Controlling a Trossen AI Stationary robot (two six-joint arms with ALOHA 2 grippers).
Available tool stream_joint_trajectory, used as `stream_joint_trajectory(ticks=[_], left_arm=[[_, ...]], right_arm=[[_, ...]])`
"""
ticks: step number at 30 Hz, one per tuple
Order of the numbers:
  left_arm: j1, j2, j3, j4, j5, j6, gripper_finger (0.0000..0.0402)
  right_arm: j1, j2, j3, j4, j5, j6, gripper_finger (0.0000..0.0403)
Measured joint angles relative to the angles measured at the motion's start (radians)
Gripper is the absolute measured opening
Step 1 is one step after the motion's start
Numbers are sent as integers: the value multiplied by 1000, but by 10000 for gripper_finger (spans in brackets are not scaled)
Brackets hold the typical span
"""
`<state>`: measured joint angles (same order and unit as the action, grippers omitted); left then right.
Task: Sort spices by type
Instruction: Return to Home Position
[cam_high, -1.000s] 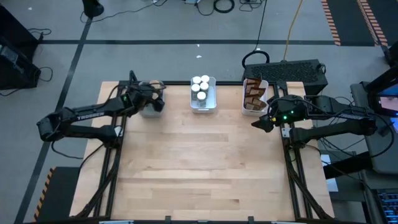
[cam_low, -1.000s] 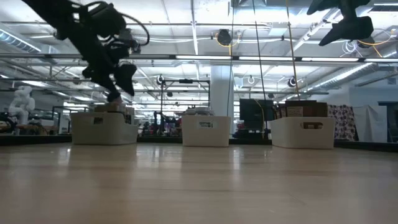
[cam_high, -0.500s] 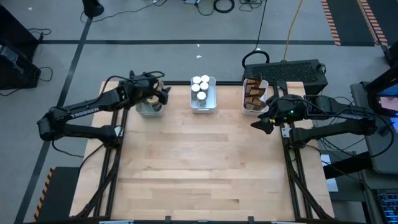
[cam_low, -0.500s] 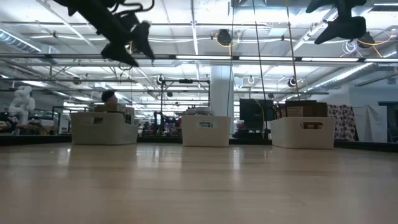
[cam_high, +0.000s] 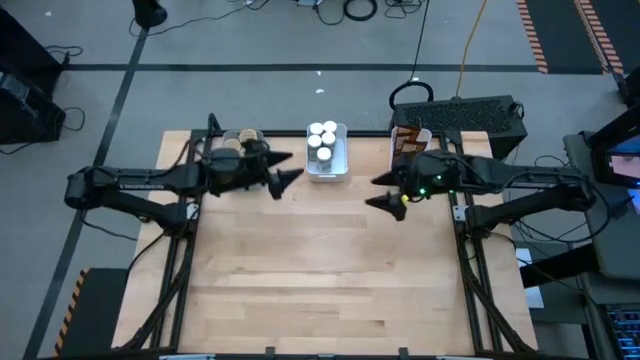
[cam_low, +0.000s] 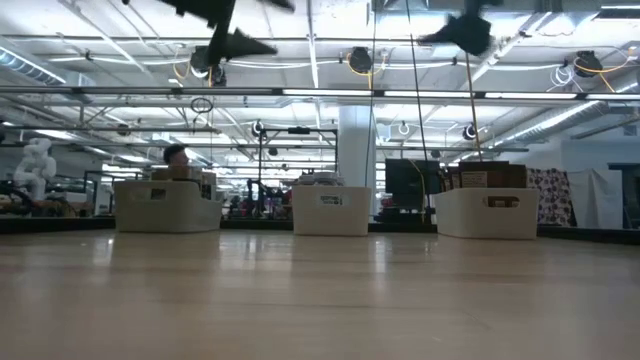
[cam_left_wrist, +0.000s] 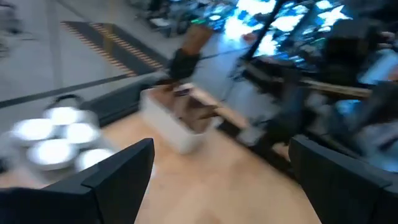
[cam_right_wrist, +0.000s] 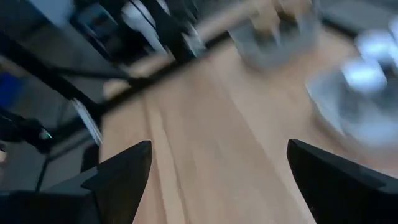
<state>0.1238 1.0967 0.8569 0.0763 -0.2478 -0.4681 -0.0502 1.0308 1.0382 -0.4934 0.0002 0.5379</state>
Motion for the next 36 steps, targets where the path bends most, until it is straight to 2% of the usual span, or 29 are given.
stream_joint_trajectory(ticks=[5, 10, 15, 18, 22, 27, 32, 36], left_arm=[[-110, 15, 0, 70, -45, -23, 373], [-168, -16, 41, 11, -75, 15, 351], [-184, -96, 69, -70, -97, 95, 318], [-183, -168, 71, -113, -116, 139, 298], [-183, -262, 71, -234, -193, 168, 274], [-183, -369, 71, -374, -217, 170, 238], [-183, -444, 71, -518, -225, 160, 172], [-183, -498, 71, -599, -226, 136, 100]], right_arm=[[0, 43, 0, 258, -11, -122, 357], [0, 37, 0, 325, -32, -185, 335], [-1, -6, 0, 309, -28, -230, 264], [-1, -46, 0, 296, -21, -248, 204], [-3, -112, 0, 242, 4, -268, 114], [-3, -187, 0, 169, 6, -312, 14], [-2, -238, 0, 23, 41, -455, 6], [-2, -261, 0, -82, 58, -466, 2]])
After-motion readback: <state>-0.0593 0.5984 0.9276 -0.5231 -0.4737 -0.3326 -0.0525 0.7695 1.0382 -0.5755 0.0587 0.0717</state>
